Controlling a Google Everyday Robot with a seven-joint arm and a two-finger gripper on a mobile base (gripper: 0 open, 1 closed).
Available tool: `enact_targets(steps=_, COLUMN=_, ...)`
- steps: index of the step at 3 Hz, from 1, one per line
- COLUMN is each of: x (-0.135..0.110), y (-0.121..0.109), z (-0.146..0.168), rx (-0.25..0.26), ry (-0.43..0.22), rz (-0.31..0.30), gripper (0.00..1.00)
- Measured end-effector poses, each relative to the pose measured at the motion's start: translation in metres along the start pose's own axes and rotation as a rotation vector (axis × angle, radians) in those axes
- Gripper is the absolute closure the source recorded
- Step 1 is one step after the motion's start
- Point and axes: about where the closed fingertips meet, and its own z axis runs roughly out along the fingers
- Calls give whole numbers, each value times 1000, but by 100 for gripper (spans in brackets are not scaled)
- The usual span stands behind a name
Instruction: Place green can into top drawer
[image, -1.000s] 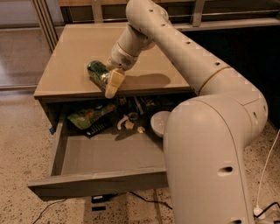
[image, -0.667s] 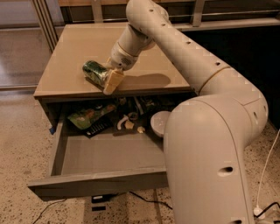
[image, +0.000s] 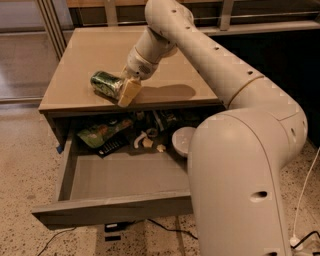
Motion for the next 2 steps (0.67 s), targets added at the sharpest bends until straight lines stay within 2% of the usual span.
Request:
enact_targets(steps=1, x=0, y=0, z=0, rx=0, ry=0, rz=0, gripper=100)
enact_targets(steps=2, x=0, y=0, z=0, rx=0, ry=0, rz=0, gripper=100)
